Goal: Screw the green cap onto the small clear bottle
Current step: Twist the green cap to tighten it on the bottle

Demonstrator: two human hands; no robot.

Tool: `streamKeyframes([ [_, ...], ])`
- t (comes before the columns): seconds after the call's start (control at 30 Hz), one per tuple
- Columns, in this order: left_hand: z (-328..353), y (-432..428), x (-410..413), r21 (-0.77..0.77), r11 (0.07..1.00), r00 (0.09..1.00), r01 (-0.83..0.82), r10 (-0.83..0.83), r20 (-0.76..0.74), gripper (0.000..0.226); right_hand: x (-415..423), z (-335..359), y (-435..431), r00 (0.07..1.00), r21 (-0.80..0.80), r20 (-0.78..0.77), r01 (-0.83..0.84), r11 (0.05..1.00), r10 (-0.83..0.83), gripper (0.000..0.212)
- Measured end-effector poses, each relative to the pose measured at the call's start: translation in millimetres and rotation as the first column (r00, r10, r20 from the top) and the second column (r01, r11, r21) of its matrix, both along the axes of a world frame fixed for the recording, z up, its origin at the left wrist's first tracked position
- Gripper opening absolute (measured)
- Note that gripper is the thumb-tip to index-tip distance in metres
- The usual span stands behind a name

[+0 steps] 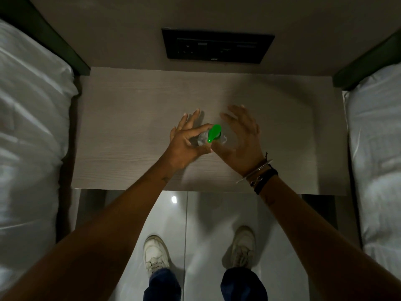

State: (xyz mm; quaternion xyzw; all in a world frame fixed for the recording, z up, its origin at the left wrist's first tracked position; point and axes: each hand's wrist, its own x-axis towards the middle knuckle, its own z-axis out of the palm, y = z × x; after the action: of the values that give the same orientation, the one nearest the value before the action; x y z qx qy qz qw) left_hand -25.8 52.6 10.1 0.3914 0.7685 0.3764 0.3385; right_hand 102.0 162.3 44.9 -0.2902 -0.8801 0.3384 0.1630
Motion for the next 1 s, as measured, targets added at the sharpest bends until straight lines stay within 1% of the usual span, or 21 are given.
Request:
streamKeyframes([
  [0.03, 0, 0, 1, -0.001, 1.000, 1.000, -0.002, 0.002, -0.008, 0.066, 2, 4, -2, 0.999, -0.012, -0.029, 0.015, 1.000, -0.016, 0.059],
  [0.1, 0, 1, 2, 0.000, 1.000, 1.000, -0.021, 0.021, -0.023, 0.067, 4, 13, -11, 0.998, 0.014, -0.052, 0.037, 0.999, -0.036, 0.057],
  [0.13, 0, 1, 2, 0.003, 1.000, 0.999, -0.027, 0.027, -0.028, 0.067, 4, 16, -16, 0.999, 0.068, -0.028, 0.046, 0.997, -0.044, 0.056],
  [0.2, -1, 0, 0, -0.009, 1.000, 0.999, -0.006, 0.005, -0.050, 0.063, 0, 21, -26, 0.992, 0.186, 0.084, 0.075, 0.980, -0.092, 0.059],
  [0.23, -2, 0, -1, -0.018, 1.000, 0.998, 0.010, -0.011, -0.057, 0.062, -2, 23, -29, 0.983, 0.222, 0.137, 0.093, 0.971, -0.125, 0.061],
  [0.3, -3, 1, -2, -0.024, 1.000, 0.999, 0.010, -0.010, -0.034, 0.063, -6, 25, -31, 0.971, 0.255, 0.171, 0.119, 0.960, -0.166, 0.057],
  [0.37, -4, 3, -3, -0.024, 1.000, 1.000, -0.012, 0.012, -0.008, 0.063, -7, 25, -29, 0.972, 0.260, 0.166, 0.118, 0.958, -0.165, 0.049],
  [0.47, -8, 3, -5, -0.036, 0.999, 1.000, 0.006, -0.007, -0.021, 0.063, -6, 24, -27, 0.980, 0.229, 0.151, 0.095, 0.969, -0.132, 0.045],
  [0.57, -10, 2, -6, -0.016, 1.000, 1.000, 0.016, -0.016, 0.006, 0.066, -3, 22, -25, 0.983, 0.228, 0.158, 0.052, 0.972, -0.090, 0.041],
  [0.67, -9, 3, -6, 0.002, 1.000, 0.999, 0.021, -0.021, 0.034, 0.066, -1, 23, -21, 0.986, 0.181, 0.152, 0.033, 0.983, -0.061, 0.041],
  [0.77, -9, 4, -8, 0.001, 0.999, 0.997, 0.036, -0.036, 0.062, 0.064, -1, 23, -15, 0.984, 0.183, 0.177, -0.005, 0.983, -0.028, 0.042],
  [0.9, -7, 4, -13, 0.049, 0.998, 0.988, 0.049, -0.056, 0.141, 0.057, -3, 23, -17, 0.982, 0.192, 0.180, 0.017, 0.981, -0.052, 0.045],
  [1.0, -9, 4, -14, 0.042, 0.998, 0.986, 0.053, -0.059, 0.156, 0.060, -2, 23, -21, 0.980, 0.196, 0.192, 0.020, 0.980, -0.059, 0.048],
])
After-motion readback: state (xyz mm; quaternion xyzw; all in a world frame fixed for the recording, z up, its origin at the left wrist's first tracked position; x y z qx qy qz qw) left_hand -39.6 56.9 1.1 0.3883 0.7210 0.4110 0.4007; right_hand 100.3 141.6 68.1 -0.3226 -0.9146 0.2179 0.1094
